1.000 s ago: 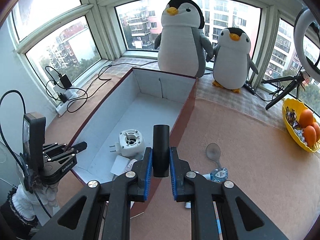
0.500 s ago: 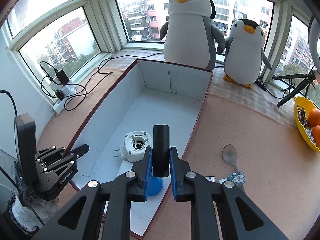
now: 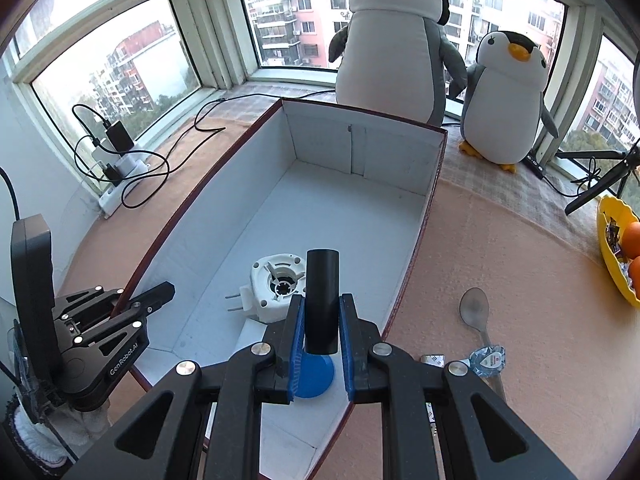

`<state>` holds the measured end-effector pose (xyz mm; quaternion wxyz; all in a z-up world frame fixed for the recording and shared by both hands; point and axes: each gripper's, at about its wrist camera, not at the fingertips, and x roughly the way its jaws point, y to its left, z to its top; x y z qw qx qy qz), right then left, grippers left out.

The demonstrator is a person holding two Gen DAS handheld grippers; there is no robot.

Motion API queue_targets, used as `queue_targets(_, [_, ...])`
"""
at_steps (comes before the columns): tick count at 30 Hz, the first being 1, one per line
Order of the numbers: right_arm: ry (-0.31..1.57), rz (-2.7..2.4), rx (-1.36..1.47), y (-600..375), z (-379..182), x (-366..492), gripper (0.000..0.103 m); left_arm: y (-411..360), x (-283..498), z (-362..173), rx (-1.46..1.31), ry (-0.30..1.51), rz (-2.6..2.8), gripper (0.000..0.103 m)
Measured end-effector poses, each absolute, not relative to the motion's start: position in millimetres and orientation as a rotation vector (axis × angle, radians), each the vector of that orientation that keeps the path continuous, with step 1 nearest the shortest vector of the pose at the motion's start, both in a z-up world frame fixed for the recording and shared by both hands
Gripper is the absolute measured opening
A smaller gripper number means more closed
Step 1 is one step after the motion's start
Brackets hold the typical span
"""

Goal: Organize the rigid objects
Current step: 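Carry the black cylinder into the box and release it, then move the right tool to the wooden clothespin and grasp it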

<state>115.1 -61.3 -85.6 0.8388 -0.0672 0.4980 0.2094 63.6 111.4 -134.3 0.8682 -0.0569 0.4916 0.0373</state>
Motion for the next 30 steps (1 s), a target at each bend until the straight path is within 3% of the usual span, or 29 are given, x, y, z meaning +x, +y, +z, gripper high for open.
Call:
queue_targets(4, [1.046,0.447,-0.144,-59.6,-85.1,114.1,0.016,111.4,63.5,-134.4,-0.119,1.029,0.079,0.005])
queue_targets(8, [1.025,0.459,-0.143,-59.0,-80.6,111.9,0.034,111.4,63.3,-134.3,-0.116,1.028,0.081,0.005])
queue_targets(16, [0.979,0.464,-0.093,-70.4,-69.6,108.8,0.048,110.2,62.1,-133.4,-0.107,1.029,0.090,0.005])
queue_targets(27, [0.915,0.440,-0.052,-124.5,-56.3,101.8,0.052,108.1,61.4,-131.2,-0.098,1.028,0.104,0.005])
queue_targets(30, [0.913,0.438,-0.013,-148.6,-53.6,102.0,0.058,107.3,61.9,-131.3,-0.094,1.029,0.109,0.005])
